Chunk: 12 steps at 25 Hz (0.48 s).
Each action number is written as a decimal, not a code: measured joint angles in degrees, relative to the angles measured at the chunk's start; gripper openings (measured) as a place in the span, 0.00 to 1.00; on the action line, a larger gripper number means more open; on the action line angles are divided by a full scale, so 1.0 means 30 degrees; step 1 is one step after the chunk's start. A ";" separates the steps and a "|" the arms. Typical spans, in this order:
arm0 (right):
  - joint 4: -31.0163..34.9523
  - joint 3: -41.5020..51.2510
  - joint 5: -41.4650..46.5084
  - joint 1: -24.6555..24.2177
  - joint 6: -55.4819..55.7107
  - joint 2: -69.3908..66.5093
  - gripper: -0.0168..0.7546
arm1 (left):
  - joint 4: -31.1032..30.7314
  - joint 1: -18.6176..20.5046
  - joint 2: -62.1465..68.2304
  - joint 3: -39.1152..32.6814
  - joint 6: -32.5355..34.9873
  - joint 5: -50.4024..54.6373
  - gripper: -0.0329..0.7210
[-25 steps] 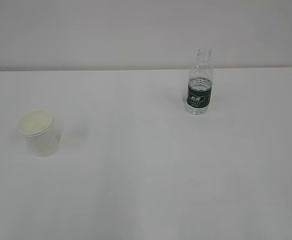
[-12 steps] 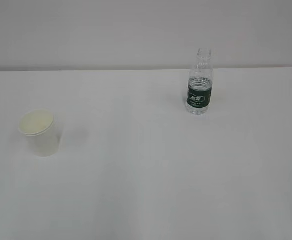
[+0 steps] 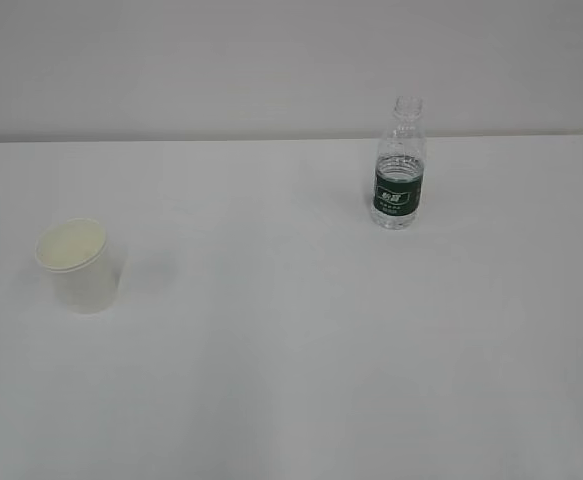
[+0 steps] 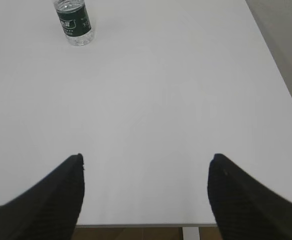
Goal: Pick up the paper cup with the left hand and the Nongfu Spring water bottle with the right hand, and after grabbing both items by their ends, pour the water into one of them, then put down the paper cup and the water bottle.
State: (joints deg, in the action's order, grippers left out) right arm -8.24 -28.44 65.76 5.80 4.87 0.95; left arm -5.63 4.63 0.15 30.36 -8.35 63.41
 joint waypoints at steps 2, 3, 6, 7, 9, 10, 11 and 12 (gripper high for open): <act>0.0000 0.0000 0.0000 0.0000 0.0000 0.0000 0.77 | 0.0000 0.0000 0.0000 0.0000 0.0000 0.0000 0.59; 0.0000 0.0000 0.0000 0.0000 0.0000 0.0000 0.77 | 0.0000 0.0000 0.0000 0.0000 0.0000 0.0000 0.59; 0.0000 0.0000 0.0000 0.0000 0.0000 0.0000 0.77 | 0.0000 0.0000 0.0000 0.0000 0.0000 0.0000 0.58; 0.0000 0.0000 0.0000 0.0000 0.0000 0.0000 0.77 | 0.0000 0.0000 0.0000 0.0000 0.0000 0.0000 0.57; 0.0000 0.0000 0.0000 0.0000 0.0000 0.0000 0.77 | 0.0000 0.0000 0.0000 0.0000 0.0000 0.0000 0.55; 0.0000 0.0000 0.0000 0.0000 0.0000 0.0000 0.77 | 0.0000 0.0000 0.0000 0.0000 0.0000 0.0000 0.55; 0.0000 0.0000 0.0000 0.0000 0.0000 0.0000 0.77 | 0.0000 0.0000 0.0000 0.0000 0.0000 0.0000 0.54; 0.0000 0.0000 0.0000 0.0000 0.0000 0.0000 0.77 | 0.0000 0.0000 0.0000 0.0000 0.0000 0.0000 0.53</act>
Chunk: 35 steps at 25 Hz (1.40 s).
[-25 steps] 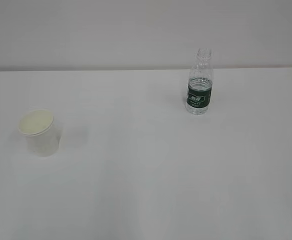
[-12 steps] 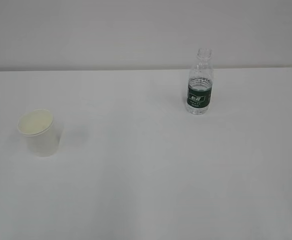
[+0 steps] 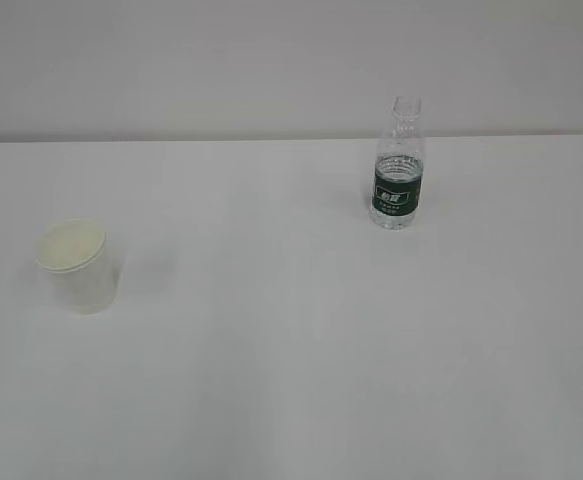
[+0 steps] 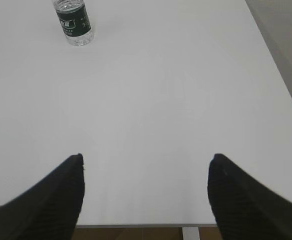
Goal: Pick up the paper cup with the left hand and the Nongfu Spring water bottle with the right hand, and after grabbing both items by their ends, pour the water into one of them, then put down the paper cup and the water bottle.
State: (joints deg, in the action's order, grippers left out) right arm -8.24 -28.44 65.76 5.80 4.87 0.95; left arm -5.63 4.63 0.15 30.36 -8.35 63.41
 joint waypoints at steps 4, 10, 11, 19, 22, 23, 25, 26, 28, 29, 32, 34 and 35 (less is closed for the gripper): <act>0.0000 0.0000 0.0000 0.0000 0.0000 0.0000 0.77 | 0.0000 0.0000 0.0000 0.0000 0.0000 0.0000 0.51; 0.0000 0.0000 -0.0092 0.0000 0.0000 0.0000 0.77 | 0.0056 0.0000 0.0037 0.0263 0.0000 -0.1123 0.51; 0.0000 -0.0035 -0.0215 0.0000 0.0000 0.0000 0.77 | 0.0201 0.0000 0.0079 0.0409 0.0000 -0.1698 0.50; 0.1369 -0.0285 -0.2962 0.0000 0.0000 -0.0689 0.77 | 0.1035 0.0000 0.3320 0.0628 0.0000 -0.4911 0.46; 0.1443 -0.0285 -0.3779 0.0000 0.0000 -0.1071 0.77 | 0.1106 0.0000 0.4064 0.0628 0.0000 -0.6066 0.46; 0.1443 -0.0285 -0.4027 0.0000 0.0000 -0.1187 0.77 | 0.1149 0.0000 0.4236 0.0628 0.0000 -0.6366 0.46; 0.1443 -0.0285 -0.4559 0.0000 0.0000 -0.1247 0.77 | 0.1149 0.0000 0.4627 0.0628 0.0000 -0.7007 0.46; 0.1443 -0.0285 -0.4819 0.0000 0.0000 -0.1292 0.77 | 0.1158 0.0000 0.4758 0.0628 0.0000 -0.7344 0.46; 0.1443 -0.0285 -0.5464 0.0000 0.0000 -0.1467 0.77 | 0.1228 0.0000 0.5042 0.0628 0.0000 -0.7977 0.46; 0.1443 -0.0285 -0.5845 0.0000 0.0000 -0.1585 0.77 | 0.1325 0.0000 0.5228 0.0628 0.0000 -0.8412 0.46; 0.1586 -0.0285 -0.7143 0.0000 0.0000 -0.2213 0.77 | 0.1611 0.0000 0.5950 0.0628 0.0000 -0.9643 0.46; 0.1995 -0.0285 -0.8097 0.0000 0.0000 -0.2855 0.77 | 0.1875 0.0000 0.6671 0.0628 0.0000 -1.0770 0.45; 0.2219 -0.0321 -0.8585 0.0000 -0.0033 -0.3295 0.77 | 0.1875 0.0000 0.7063 0.0628 0.0000 -1.1313 0.45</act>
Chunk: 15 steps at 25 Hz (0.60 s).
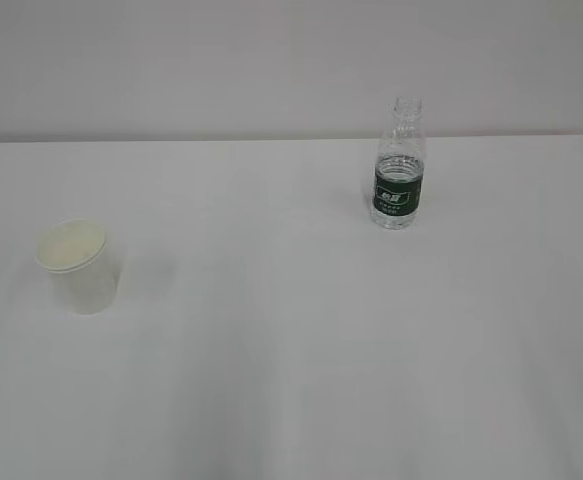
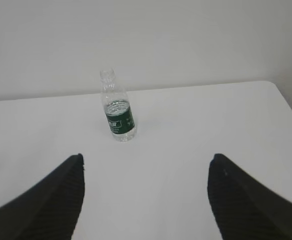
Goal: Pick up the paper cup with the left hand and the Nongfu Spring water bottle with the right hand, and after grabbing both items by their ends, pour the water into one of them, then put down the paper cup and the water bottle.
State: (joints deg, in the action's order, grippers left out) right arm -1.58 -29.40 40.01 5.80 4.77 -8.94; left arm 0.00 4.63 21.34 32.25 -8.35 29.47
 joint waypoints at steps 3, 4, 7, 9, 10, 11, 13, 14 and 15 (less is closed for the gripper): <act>0.0367 0.0000 -0.1526 0.0000 0.0000 -0.1379 0.77 | 0.0000 0.0000 0.1031 0.0000 0.0000 -0.1861 0.44; 0.0401 0.0000 -0.2092 0.0000 0.0000 -0.1885 0.77 | 0.0000 -0.0039 0.1251 0.0000 0.0000 -0.2253 0.43; 0.0528 0.0000 -0.3768 0.0000 0.0000 -0.3348 0.77 | -0.0726 -0.0690 0.1631 0.0000 0.0000 -0.3251 0.43; 0.0528 -0.0285 -0.4282 0.0000 0.0000 -0.4398 0.76 | -0.1817 -0.1223 0.1914 0.0000 0.0000 -0.4140 0.43; 0.0528 -0.0489 -0.4444 0.0000 -0.0204 -0.5030 0.77 | -0.2299 -0.1492 0.2150 0.0000 0.0000 -0.4526 0.43; 0.0528 -0.0785 -0.4550 0.0000 -0.0550 -0.5692 0.76 | -0.2631 -0.1703 0.2455 0.0000 0.0000 -0.4916 0.43; 0.0528 -0.1324 -0.5108 0.0000 -0.1202 -0.6960 0.77 | -0.3023 -0.2198 0.3132 0.0000 0.0000 -0.5489 0.43; 0.0528 -0.1570 -0.5671 0.0000 -0.1412 -0.7645 0.76 | -0.3058 -0.2441 0.3533 0.0000 0.0000 -0.5774 0.43; 0.0528 -0.1751 -0.6344 0.0000 -0.1591 -0.8309 0.76 | -0.3106 -0.2645 0.3941 0.0000 0.0000 -0.6142 0.43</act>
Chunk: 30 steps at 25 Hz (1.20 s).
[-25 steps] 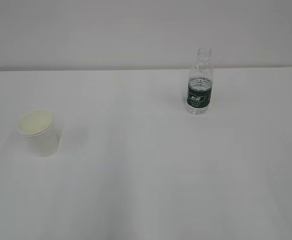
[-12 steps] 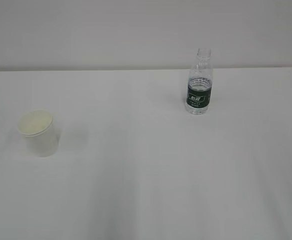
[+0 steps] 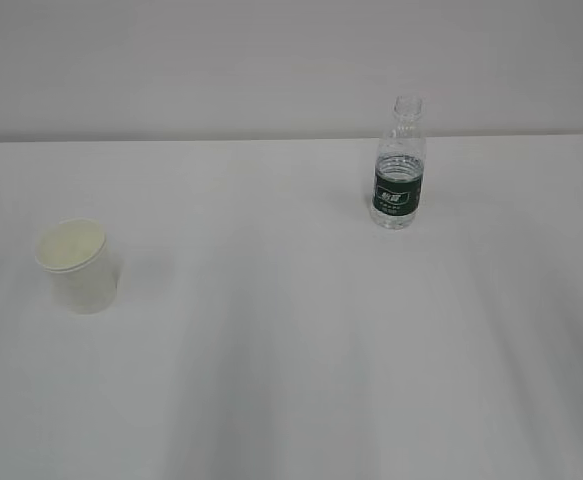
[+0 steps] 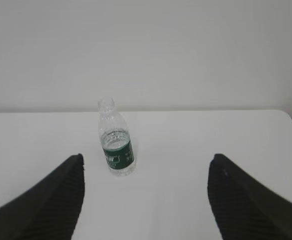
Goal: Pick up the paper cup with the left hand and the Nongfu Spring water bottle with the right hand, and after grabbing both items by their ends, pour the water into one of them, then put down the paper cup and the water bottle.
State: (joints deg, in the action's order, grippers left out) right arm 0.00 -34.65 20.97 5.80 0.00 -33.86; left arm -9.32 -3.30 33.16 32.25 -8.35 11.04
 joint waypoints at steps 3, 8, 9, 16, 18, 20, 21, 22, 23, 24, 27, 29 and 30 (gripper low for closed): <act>0.0823 -0.0205 -0.1823 0.0000 0.0000 -0.1554 0.77 | -0.0045 -0.0631 0.1089 0.0000 0.0000 -0.1198 0.43; 0.1337 -0.0205 -0.3399 0.0000 -0.0174 -0.3026 0.77 | 0.0320 -0.0898 0.2703 0.0000 0.0000 -0.3224 0.42; 0.1332 -0.0205 -0.3984 0.0000 -0.0209 -0.3218 0.77 | 0.0532 -0.0898 0.2935 -0.0034 0.0000 -0.3681 0.42; 0.1321 -0.0205 -0.8127 0.0000 -0.0206 -0.4597 0.76 | 0.1875 -0.0898 0.5322 -0.0068 0.0000 -0.5443 0.42; 0.0868 -0.0205 -0.8178 0.0000 -0.0206 -0.5340 0.76 | 0.2337 -0.0907 0.6225 -0.0333 0.0000 -0.6754 0.42; 0.0436 -0.0205 -0.8205 0.0132 -0.0206 -0.6088 0.76 | 0.2555 -0.1059 0.7012 -0.0722 0.0000 -0.8009 0.42; 0.0300 -0.0205 -0.8205 0.0238 -0.0206 -0.6473 0.76 | 0.2595 -0.1099 0.7390 -0.0848 0.0000 -0.8539 0.42; 0.0175 -0.0205 -0.8305 0.0533 -0.0206 -0.6765 0.76 | 0.2595 -0.1197 0.7733 -0.1016 0.0000 -0.8891 0.42; 0.0000 -0.0205 -0.8484 0.0935 -0.0206 -0.7085 0.76 | 0.2595 -0.1342 0.7989 -0.1188 0.0000 -0.9226 0.42; -0.0138 -0.0205 -0.8689 0.1408 -0.0206 -0.7405 0.76 | 0.2595 -0.1441 0.8245 -0.1445 0.0000 -0.9583 0.41; -0.0582 -0.0205 -0.9460 0.2854 -0.0206 -0.8443 0.76 | 0.2672 -0.1671 0.8762 -0.2374 0.0000 -1.1032 0.41; -0.0809 -0.0205 -0.9959 0.3341 -0.0206 -0.9222 0.76 | 0.2786 -0.1786 0.9088 -0.3070 0.0000 -1.2253 0.41; -0.0895 -0.0205 -1.0322 0.3486 -0.0170 -0.9660 0.76 | 0.2825 -0.1781 0.9294 -0.3474 0.0000 -1.2748 0.41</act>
State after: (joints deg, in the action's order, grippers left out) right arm -2.68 -35.27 -9.99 16.25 -0.51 -62.84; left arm -0.84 -8.64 61.04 21.83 -8.35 -27.20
